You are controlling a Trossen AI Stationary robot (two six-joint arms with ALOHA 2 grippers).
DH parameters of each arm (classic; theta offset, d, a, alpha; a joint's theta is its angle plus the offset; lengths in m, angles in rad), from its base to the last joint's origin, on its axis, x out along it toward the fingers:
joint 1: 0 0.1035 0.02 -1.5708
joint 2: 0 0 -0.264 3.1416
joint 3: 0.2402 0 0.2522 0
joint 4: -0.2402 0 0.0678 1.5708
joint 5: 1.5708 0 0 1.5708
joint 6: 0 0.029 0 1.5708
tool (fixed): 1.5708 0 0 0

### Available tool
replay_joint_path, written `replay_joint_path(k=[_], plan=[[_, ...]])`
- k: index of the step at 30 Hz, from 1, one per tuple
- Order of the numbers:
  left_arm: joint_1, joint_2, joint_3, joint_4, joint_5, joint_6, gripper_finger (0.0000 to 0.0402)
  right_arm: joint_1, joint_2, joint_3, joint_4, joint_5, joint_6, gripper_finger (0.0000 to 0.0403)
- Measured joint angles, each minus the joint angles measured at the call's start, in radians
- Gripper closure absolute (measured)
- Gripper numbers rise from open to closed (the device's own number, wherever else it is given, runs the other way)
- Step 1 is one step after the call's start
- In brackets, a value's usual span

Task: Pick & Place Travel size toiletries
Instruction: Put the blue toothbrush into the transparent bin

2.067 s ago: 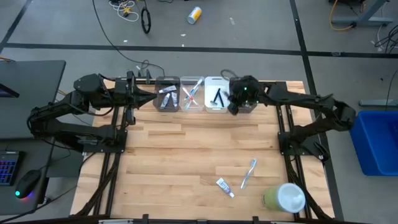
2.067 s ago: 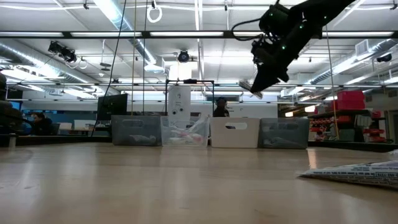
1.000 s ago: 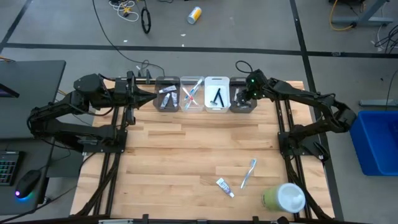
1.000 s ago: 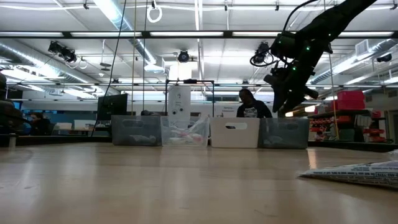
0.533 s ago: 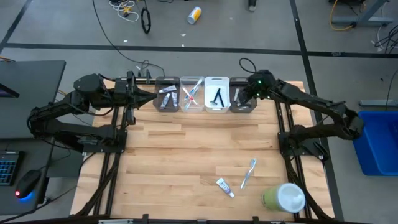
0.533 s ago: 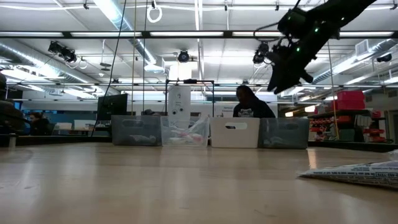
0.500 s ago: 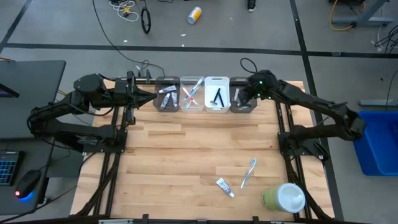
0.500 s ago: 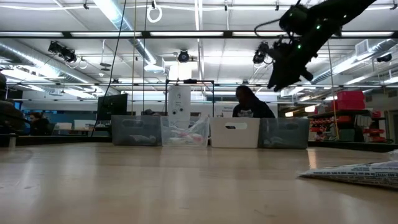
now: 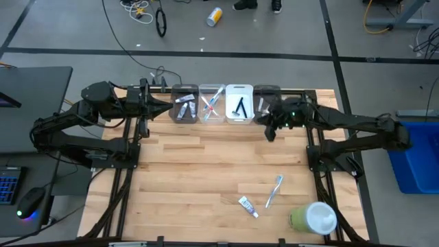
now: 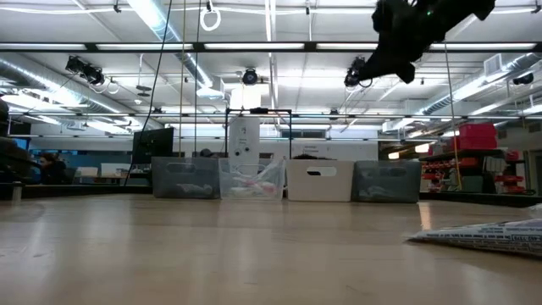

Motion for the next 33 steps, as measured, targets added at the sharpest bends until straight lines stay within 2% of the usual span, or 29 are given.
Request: replay_joint_path(k=[10, 16, 19, 25, 28, 33], plan=[[0.000, 0.000, 0.000, 0.000, 0.000, 0.000, 0.0384, 0.327, 0.003, 0.000, 0.030, -0.001, -0.002, 0.0398], [0.000, 0.000, 0.000, 0.000, 0.000, 0.000, 0.0384, 0.458, 0.024, 0.000, 0.011, -0.109, -0.034, 0.0397], [0.000, 0.000, 0.000, 0.000, 0.000, 0.000, 0.0384, 0.510, 0.056, 0.000, -0.011, -0.129, -0.034, 0.0392], [0.000, 0.000, 0.000, 0.000, 0.000, 0.000, 0.0384, 0.579, 0.135, 0.000, -0.158, -0.130, -0.042, 0.0352], [0.000, 0.000, 0.000, 0.000, 0.000, 0.000, 0.0384, 0.592, 0.166, 0.000, -0.244, -0.131, -0.060, 0.0321], [0.000, 0.000, 0.000, 0.000, 0.000, 0.000, 0.0384, 0.596, 0.200, 0.000, -0.398, -0.131, -0.180, 0.0257]])
